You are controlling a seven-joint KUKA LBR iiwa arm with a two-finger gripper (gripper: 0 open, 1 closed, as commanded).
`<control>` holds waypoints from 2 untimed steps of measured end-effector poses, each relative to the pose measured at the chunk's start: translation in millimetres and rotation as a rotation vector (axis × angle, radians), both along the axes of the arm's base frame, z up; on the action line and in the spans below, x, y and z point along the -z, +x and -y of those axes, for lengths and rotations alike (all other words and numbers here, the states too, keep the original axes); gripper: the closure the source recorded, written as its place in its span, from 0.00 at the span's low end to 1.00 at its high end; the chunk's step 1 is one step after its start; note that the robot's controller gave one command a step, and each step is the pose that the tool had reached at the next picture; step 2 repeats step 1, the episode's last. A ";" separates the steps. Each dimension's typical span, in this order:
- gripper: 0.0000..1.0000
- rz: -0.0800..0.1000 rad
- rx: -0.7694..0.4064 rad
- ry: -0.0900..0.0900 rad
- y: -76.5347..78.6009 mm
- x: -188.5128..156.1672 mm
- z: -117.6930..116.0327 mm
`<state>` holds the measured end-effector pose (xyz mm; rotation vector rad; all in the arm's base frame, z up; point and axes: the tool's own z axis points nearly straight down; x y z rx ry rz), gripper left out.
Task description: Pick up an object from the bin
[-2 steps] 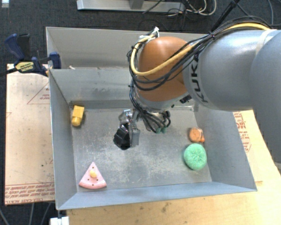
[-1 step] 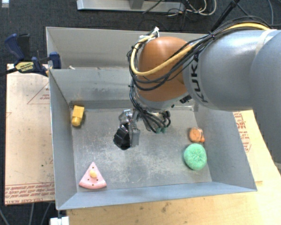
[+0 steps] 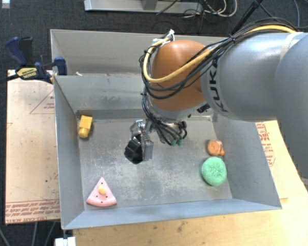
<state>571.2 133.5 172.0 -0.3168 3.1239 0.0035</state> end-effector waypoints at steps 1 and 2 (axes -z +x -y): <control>1.00 0.000 0.000 0.000 0.0 0.0 0.0; 1.00 0.000 0.000 0.000 0.0 0.0 0.0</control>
Offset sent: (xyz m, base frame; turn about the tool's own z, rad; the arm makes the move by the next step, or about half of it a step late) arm 0.0160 -0.0186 0.0613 -0.2673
